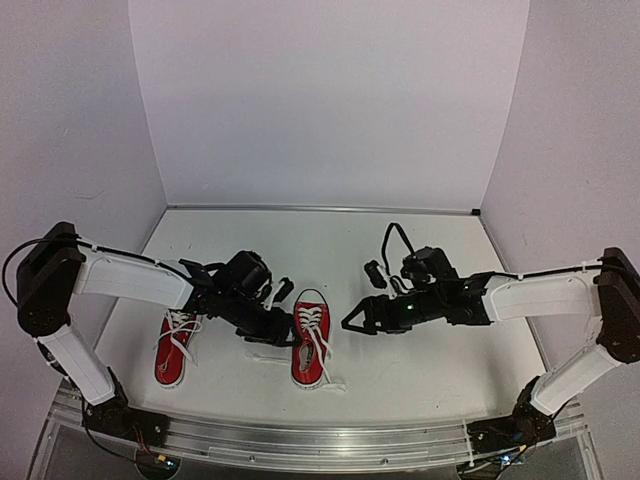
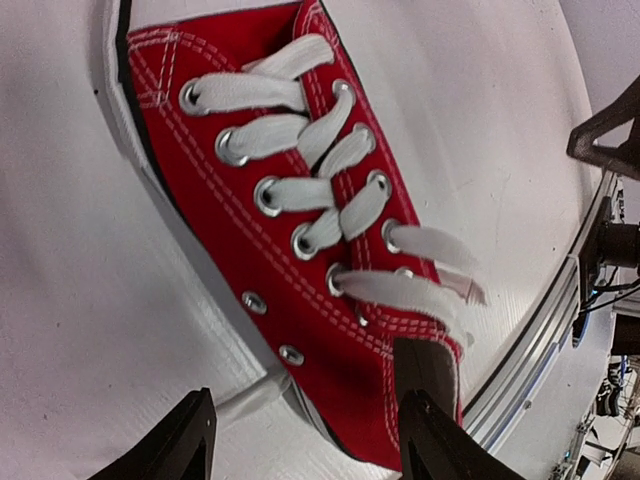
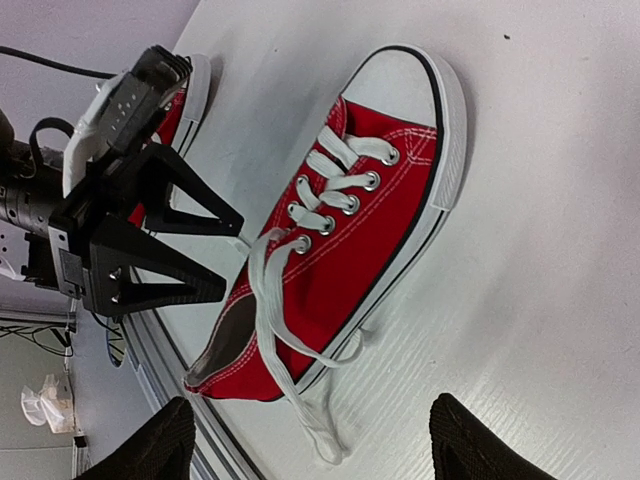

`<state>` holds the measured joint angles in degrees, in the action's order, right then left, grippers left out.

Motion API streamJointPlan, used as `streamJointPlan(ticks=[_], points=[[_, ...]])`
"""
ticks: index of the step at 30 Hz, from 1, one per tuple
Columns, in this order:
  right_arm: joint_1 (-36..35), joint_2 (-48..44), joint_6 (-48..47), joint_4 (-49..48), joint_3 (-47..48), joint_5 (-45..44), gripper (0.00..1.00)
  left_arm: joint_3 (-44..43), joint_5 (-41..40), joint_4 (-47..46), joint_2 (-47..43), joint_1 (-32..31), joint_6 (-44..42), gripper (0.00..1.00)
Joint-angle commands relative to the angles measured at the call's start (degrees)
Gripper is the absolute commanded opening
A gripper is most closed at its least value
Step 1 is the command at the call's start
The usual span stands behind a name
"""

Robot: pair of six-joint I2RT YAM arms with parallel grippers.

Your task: Tie the shoes

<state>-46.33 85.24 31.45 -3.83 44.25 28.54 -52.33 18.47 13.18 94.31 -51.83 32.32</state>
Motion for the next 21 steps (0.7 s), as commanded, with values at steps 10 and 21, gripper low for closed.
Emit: streamJointPlan(ticks=[10, 21], points=[[-0.26, -2.37, 1.43, -1.48, -2.32, -1.20, 0.76, -9.60, -2.20, -2.78, 8.67, -0.29, 3.27, 0.21], [-9.51, 2.94, -6.97, -7.64, 0.63, -6.91, 0.80, -19.21, -13.47, 17.77, -5.62, -0.29, -4.94, 0.00]])
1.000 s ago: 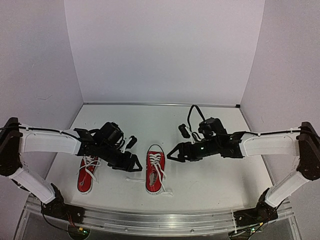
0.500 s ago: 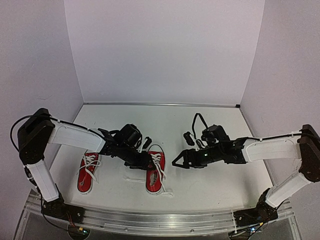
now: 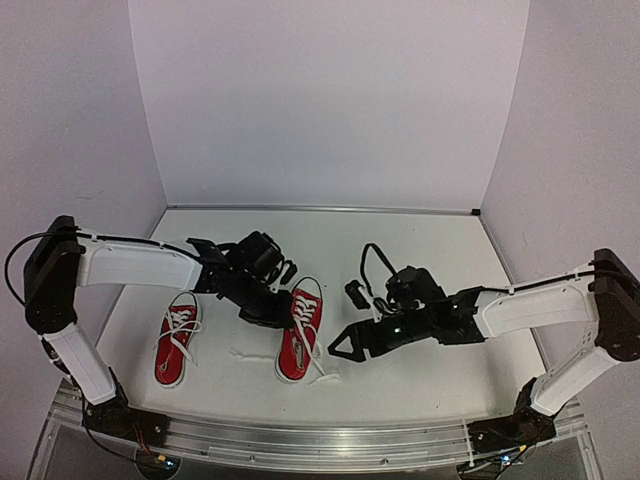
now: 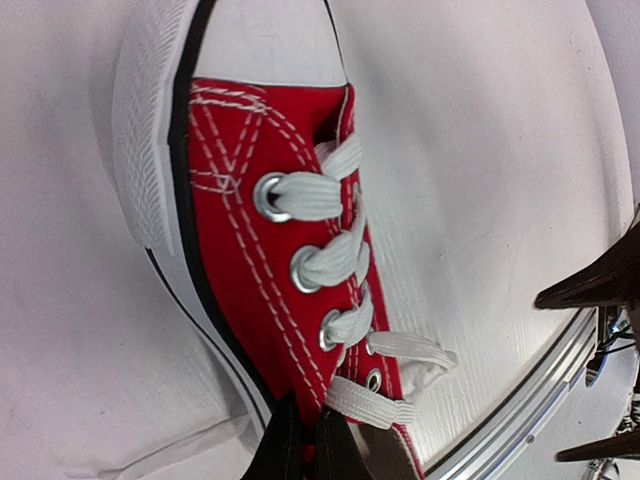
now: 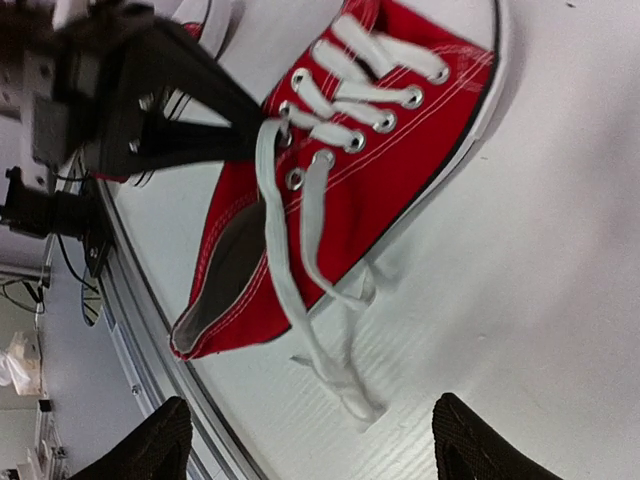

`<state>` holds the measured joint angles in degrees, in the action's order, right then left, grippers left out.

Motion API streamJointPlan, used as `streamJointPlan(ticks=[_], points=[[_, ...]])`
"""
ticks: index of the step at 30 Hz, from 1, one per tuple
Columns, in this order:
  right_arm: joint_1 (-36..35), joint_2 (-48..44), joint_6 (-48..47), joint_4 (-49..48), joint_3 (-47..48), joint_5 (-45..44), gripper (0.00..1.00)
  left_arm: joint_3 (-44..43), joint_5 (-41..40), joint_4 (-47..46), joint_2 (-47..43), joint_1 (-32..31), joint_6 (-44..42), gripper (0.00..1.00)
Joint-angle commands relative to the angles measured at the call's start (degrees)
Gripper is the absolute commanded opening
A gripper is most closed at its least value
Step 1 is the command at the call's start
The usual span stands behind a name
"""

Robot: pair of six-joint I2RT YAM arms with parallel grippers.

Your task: Tie the shoes

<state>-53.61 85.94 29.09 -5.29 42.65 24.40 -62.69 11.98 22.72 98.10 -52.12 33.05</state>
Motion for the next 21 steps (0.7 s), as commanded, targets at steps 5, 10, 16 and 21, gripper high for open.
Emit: streamJointPlan(ticks=[5, 10, 16, 21], points=[[-4.17, 2.07, -8.02, -10.99, 3.28, -4.34, 0.84, -14.62, -8.18, 14.97, -13.26, 0.00, -8.62, 0.00], [-7.90, 1.26, -13.47, -14.40, 3.97, -8.48, 0.86, -17.90, -6.69, 17.42, -16.69, 0.07, -9.32, 0.00], [-12.68, 2.25, -20.06, -17.11, 5.37, -13.41, 0.87, -22.83, -3.06, 19.72, -18.55, 0.03, -10.91, 0.00], [-13.96, 3.98, -23.26, -17.63, 7.62, -17.70, 0.87, -23.98, -0.36, 19.89, -20.37, 0.04, -11.65, 0.00]])
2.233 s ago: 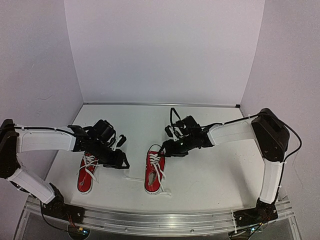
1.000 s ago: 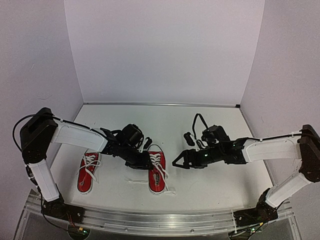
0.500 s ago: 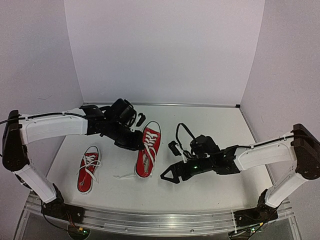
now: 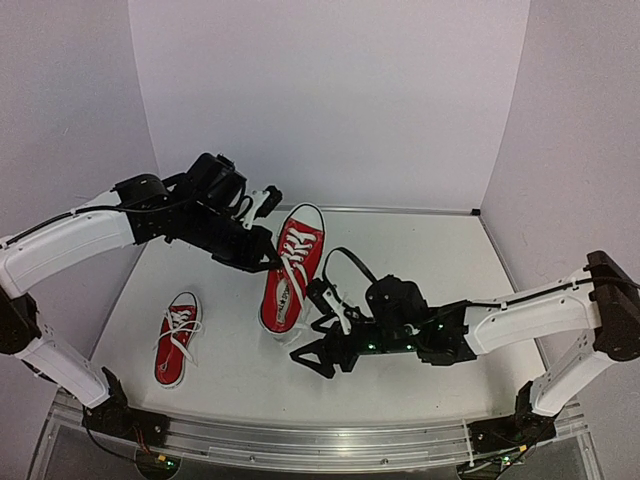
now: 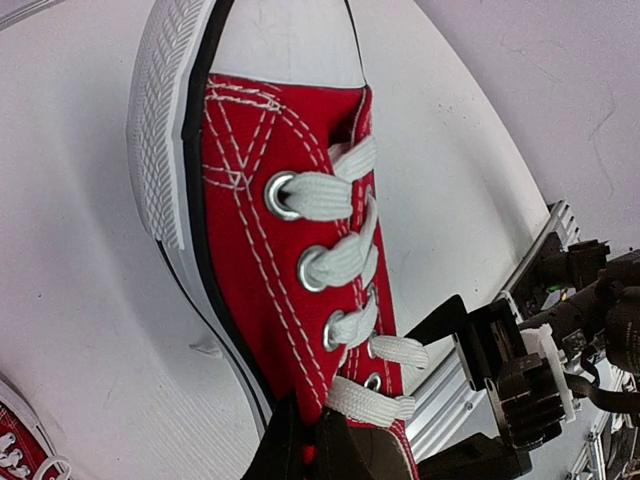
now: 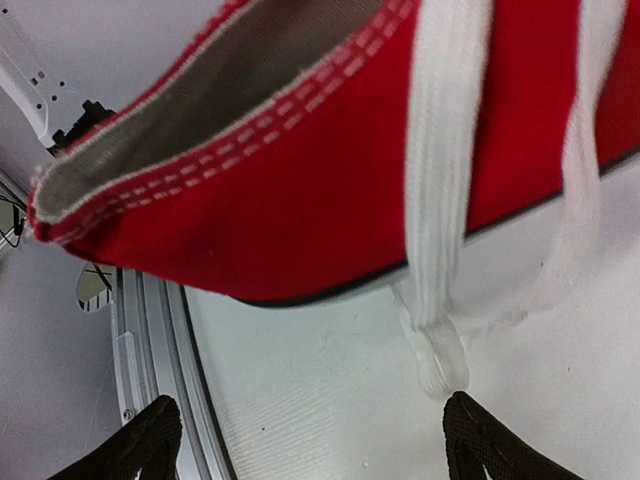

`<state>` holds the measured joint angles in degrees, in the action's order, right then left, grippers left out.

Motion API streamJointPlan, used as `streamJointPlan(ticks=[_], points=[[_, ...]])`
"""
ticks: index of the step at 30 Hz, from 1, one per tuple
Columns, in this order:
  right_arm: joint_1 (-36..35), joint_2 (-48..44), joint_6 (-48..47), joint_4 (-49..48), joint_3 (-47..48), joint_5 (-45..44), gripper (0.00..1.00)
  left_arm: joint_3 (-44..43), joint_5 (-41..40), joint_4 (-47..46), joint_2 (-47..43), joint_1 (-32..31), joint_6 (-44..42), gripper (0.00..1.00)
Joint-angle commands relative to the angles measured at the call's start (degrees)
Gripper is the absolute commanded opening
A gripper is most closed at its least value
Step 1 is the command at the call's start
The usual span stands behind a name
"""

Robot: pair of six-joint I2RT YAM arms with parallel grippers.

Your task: Tie the shoes

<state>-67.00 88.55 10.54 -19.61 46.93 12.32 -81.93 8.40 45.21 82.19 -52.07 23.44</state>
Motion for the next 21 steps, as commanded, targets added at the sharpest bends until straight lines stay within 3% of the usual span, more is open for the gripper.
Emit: streamJointPlan(ticks=[1, 17, 20, 21], points=[[-0.59, 1.67, -5.15, -3.66, 3.54, -6.69, 0.87, -4.93, 3.61, -2.58, -4.83, 0.02, -2.07, 0.00], [-0.59, 0.82, -3.78, -8.03, 3.02, -22.91, 0.84, -7.44, 7.23, -2.19, -6.74, 0.03, -1.73, 0.00], [-0.52, 1.36, -2.15, -7.22, 3.44, -25.05, 0.73, -7.87, 7.34, -2.45, -7.26, 0.04, -1.57, 0.00], [-0.42, 1.30, -1.63, -7.20, 3.03, -25.72, 0.65, -8.09, 7.36, -2.46, -7.46, 0.03, -1.51, 0.00]])
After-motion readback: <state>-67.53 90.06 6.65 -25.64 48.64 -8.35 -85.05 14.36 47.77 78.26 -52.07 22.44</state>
